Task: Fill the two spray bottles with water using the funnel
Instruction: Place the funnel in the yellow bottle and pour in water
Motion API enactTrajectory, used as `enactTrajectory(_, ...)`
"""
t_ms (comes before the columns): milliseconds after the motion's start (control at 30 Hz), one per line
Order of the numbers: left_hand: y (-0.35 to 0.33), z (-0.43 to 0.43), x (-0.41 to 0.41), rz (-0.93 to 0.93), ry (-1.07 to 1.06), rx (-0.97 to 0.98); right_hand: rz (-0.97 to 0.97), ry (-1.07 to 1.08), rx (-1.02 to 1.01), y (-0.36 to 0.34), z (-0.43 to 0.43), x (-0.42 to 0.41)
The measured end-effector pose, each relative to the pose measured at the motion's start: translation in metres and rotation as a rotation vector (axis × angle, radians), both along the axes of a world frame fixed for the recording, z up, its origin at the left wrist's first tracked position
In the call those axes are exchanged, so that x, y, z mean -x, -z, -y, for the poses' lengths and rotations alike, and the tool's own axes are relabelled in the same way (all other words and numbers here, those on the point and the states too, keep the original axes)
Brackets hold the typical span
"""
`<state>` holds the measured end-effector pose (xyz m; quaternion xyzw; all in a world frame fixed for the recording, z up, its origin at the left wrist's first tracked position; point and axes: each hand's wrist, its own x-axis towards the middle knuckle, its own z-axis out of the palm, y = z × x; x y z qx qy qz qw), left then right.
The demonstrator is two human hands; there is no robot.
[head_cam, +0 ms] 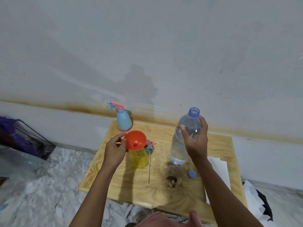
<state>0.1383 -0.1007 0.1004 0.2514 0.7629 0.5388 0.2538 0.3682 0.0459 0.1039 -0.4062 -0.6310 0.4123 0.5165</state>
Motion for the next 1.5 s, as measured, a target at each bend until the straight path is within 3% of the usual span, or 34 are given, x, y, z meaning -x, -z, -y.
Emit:
enactTrajectory(333, 0.004, 0.002, 0.002, -0.011, 0.009, 0.010, -0.006, -0.053, -0.008, -0.018, 0.010, 0.003)
enactTrajectory(867, 0.007, 0.002, 0.005, -0.020, 0.018, 0.005, 0.250, -0.545, 0.072, -0.047, 0.025, 0.015)
enactTrajectory(1067, 0.004, 0.001, 0.004, -0.022, 0.020, 0.005, 0.359, -0.607, 0.100, -0.047, 0.030, 0.019)
enactTrajectory(1500, 0.004, 0.001, 0.003, -0.013, 0.002, -0.007, 0.407, -0.733, 0.210, -0.036, 0.036, 0.025)
